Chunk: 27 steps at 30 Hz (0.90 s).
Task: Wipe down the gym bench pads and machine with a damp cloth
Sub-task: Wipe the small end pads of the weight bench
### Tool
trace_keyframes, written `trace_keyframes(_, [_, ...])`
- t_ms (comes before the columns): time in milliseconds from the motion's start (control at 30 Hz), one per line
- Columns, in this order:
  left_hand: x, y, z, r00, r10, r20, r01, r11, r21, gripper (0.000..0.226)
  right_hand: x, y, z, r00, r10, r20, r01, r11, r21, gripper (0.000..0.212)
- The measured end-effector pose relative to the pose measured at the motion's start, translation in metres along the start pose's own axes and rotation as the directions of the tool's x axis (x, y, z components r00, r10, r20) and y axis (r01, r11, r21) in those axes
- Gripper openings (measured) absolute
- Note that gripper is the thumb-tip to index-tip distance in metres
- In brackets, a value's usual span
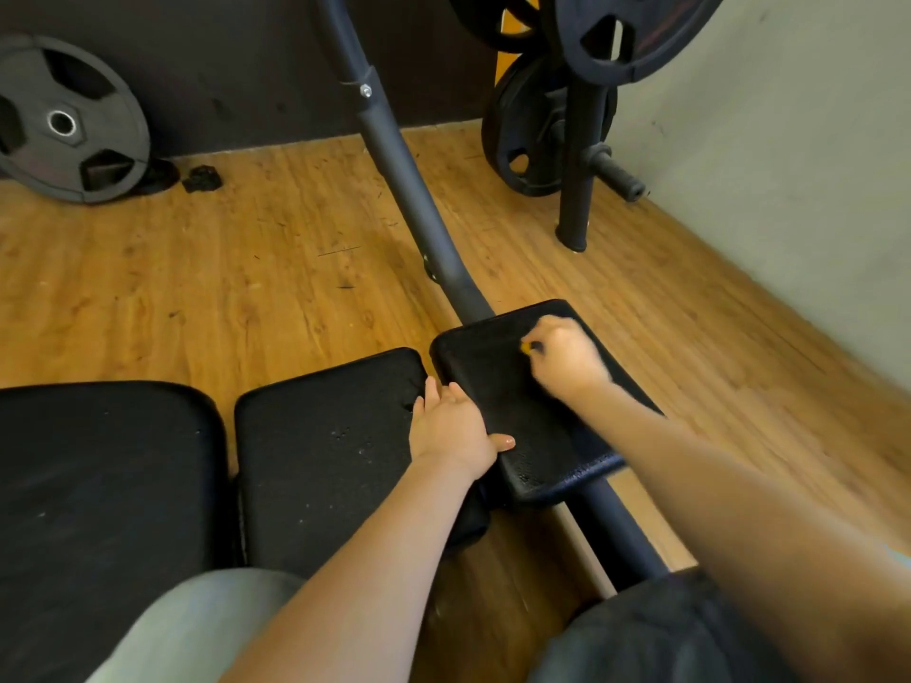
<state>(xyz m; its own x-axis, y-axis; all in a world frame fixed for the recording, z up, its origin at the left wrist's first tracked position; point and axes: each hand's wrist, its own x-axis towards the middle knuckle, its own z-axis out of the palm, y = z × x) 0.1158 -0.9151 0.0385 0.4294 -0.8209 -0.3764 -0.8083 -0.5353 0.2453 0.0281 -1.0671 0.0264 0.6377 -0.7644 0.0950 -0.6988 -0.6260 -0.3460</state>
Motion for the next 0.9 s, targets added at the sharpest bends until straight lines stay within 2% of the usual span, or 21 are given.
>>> trace_keyframes(100, [0.002, 0.001, -0.001, 1.000, -0.007, 0.010, 0.006, 1.000, 0.017, 0.098, 0.005, 0.050, -0.025, 0.974, 0.224, -0.012, -0.225, 0.974, -0.021, 0.027])
trace_keyframes(200, [0.004, 0.002, -0.001, 1.000, -0.015, 0.022, 0.014, 0.999, 0.036, 0.098, 0.009, 0.061, -0.031, 0.966, 0.254, 0.055, -0.252, 0.967, -0.043, 0.028])
trace_keyframes(300, [0.004, 0.002, -0.002, 1.000, -0.014, 0.020, 0.013, 0.999, 0.046, 0.099, 0.007, 0.039, -0.030, 0.978, 0.206, 0.028, -0.207, 0.977, 0.055, 0.026])
trace_keyframes(433, [0.003, -0.001, 0.000, 1.000, 0.012, 0.011, -0.012, 0.999, 0.030, 0.097, -0.008, -0.033, -0.013, 0.995, -0.088, 0.034, 0.080, 0.977, 0.198, 0.024])
trace_keyframes(500, [0.002, -0.002, 0.002, 1.000, 0.017, 0.012, -0.018, 1.000, 0.021, 0.092, -0.016, -0.069, 0.000, 0.978, -0.173, 0.118, 0.152, 0.974, 0.166, 0.018])
trace_keyframes(600, [0.001, -0.003, 0.004, 1.000, 0.020, 0.005, -0.020, 1.000, 0.015, 0.089, -0.019, -0.077, 0.007, 0.964, -0.184, 0.192, 0.179, 0.983, 0.042, 0.012])
trace_keyframes(667, [0.001, -0.004, 0.004, 1.000, 0.015, 0.010, -0.015, 0.999, 0.034, 0.094, -0.016, -0.051, -0.003, 0.979, -0.099, 0.177, 0.110, 0.992, -0.053, 0.012])
trace_keyframes(733, [0.002, -0.003, 0.003, 1.000, 0.008, 0.018, -0.009, 0.998, 0.057, 0.096, -0.009, -0.008, -0.024, 0.987, 0.095, 0.129, -0.080, 0.990, -0.113, 0.017])
trace_keyframes(800, [0.004, -0.001, 0.002, 1.000, 0.003, 0.011, -0.004, 0.998, 0.065, 0.097, -0.005, 0.031, -0.048, 0.944, 0.302, 0.130, -0.290, 0.951, -0.105, 0.016])
trace_keyframes(833, [0.004, -0.001, 0.001, 1.000, 0.005, 0.008, -0.005, 0.998, 0.068, 0.097, -0.005, 0.046, -0.055, 0.922, 0.356, 0.153, -0.344, 0.933, -0.103, 0.014])
trace_keyframes(900, [0.005, 0.000, 0.002, 1.000, 0.004, 0.010, -0.005, 0.997, 0.078, 0.097, -0.008, 0.065, -0.057, 0.913, 0.365, 0.182, -0.337, 0.927, -0.167, 0.011])
